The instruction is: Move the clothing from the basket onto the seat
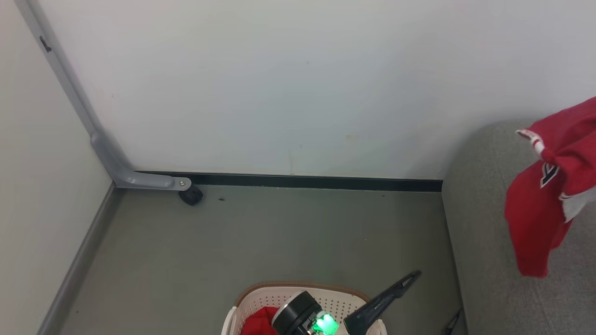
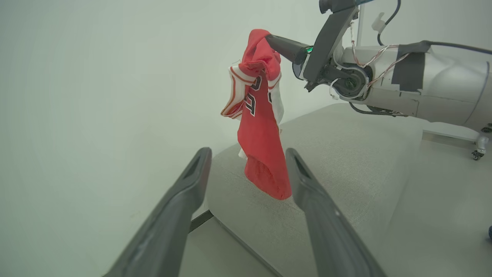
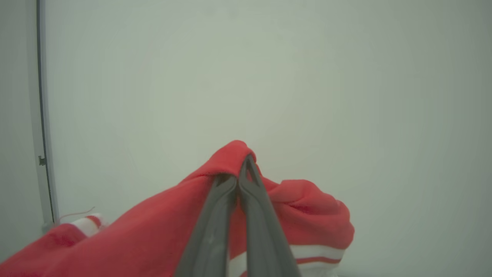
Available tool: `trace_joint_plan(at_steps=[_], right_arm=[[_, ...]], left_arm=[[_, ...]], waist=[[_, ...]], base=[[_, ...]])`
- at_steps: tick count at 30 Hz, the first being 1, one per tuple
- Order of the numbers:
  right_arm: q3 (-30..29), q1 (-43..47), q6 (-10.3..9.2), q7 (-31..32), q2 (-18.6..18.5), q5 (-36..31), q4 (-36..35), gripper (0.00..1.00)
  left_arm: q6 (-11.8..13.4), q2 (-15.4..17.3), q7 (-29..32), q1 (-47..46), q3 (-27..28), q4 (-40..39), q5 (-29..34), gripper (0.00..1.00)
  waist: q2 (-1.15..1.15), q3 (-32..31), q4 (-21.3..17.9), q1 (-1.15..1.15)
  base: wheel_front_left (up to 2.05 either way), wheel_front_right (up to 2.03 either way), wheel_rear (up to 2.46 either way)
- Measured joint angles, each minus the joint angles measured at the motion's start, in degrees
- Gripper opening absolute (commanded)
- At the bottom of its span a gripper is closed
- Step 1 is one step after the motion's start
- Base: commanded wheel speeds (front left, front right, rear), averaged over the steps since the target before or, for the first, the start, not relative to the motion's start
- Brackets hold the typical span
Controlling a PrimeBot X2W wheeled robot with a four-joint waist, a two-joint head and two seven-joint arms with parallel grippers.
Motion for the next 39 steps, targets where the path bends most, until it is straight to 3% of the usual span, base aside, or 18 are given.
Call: trace_joint_plan(at_steps=[11,19,33,39], right_arm=[[-10.32,-0.93,0.01,-0.23,-8.10,5.37,8.99,0.00],[-16.10,-3.70,0.25,-0.24,-11.41,11.95,17.60,0.00],[-15.79,-7.43,0.26,-0.25,-19.87,22.36,21.07,0.00],[-13.05,-7.84,0.26,-0.41,-20.18,26.29,24.05,0.00]], left_arm=[[0.00,0.10,-1.74,0.57,-4.47,1.71,0.74,1.00],[0.00,0.14,-3.65,-0.15,-6.20,2.09,2.10,1.00],[0.00,0.14,-6.62,-4.08,-7.79,2.00,4.76,1.00],[0.01,0.12,-8.16,-5.94,-7.24,2.41,4.83,1.00]], waist=[[0.00,5.46,-1.67,0.00],[0.00,10.92,-2.05,0.00],[0.00,20.87,-1.20,0.00],[0.01,25.10,-0.45,0.00]], base=[[0.00,0.00,0.00],[0.00,0.00,0.00],[0.00,0.00,0.00],[0.00,0.00,0.00]])
